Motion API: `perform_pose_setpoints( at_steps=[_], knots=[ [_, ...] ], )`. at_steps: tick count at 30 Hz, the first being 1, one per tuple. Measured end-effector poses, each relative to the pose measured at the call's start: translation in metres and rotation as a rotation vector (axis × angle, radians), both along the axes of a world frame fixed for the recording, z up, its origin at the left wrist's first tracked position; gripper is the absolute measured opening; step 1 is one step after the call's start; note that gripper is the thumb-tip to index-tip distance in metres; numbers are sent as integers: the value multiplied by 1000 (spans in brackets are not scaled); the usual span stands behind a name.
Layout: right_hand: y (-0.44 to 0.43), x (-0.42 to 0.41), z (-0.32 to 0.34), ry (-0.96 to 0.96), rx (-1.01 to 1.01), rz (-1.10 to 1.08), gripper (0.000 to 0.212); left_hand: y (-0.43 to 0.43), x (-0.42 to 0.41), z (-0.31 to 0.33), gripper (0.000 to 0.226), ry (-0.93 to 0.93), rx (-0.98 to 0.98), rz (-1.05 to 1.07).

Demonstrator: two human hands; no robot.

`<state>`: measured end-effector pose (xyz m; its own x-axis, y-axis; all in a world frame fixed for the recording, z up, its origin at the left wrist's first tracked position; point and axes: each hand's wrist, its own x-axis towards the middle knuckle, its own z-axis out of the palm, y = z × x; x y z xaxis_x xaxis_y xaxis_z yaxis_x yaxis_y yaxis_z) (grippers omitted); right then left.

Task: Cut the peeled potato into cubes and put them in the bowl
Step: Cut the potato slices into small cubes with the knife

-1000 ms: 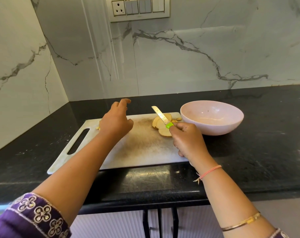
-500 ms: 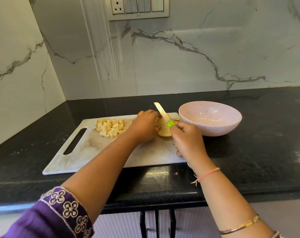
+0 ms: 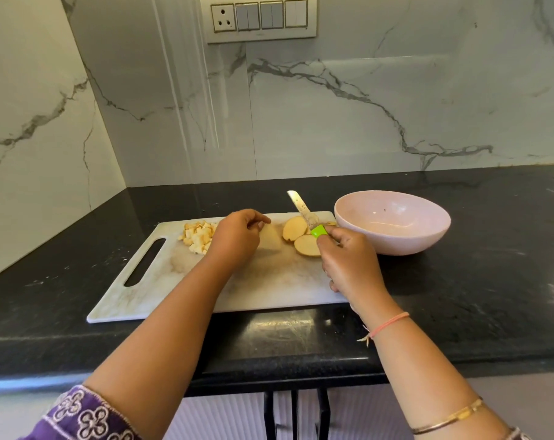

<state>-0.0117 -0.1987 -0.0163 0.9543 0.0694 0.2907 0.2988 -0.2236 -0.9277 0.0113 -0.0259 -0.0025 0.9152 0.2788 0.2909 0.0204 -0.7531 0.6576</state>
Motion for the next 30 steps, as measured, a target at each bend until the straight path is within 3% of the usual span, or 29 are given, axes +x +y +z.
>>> perform_pose_setpoints(
  at_steps=[3,7,14,21,30],
  knots=[
    [4,0,1,-33,-93,15,22,5,-4,-1,29,36,98,10],
    [8,-8,3,-101,-387,26,24,5,-11,-2,34,33,136,42],
    [18,-26,23,-152,-788,-47,30,2,-18,0,50,154,235,-83],
    [32,-33,30,-194,-934,-58,21,3,-17,-1,56,144,177,-75],
    [46,-41,45,-289,-1086,-21,12,-4,-8,-5,29,236,378,-29]
  ],
)
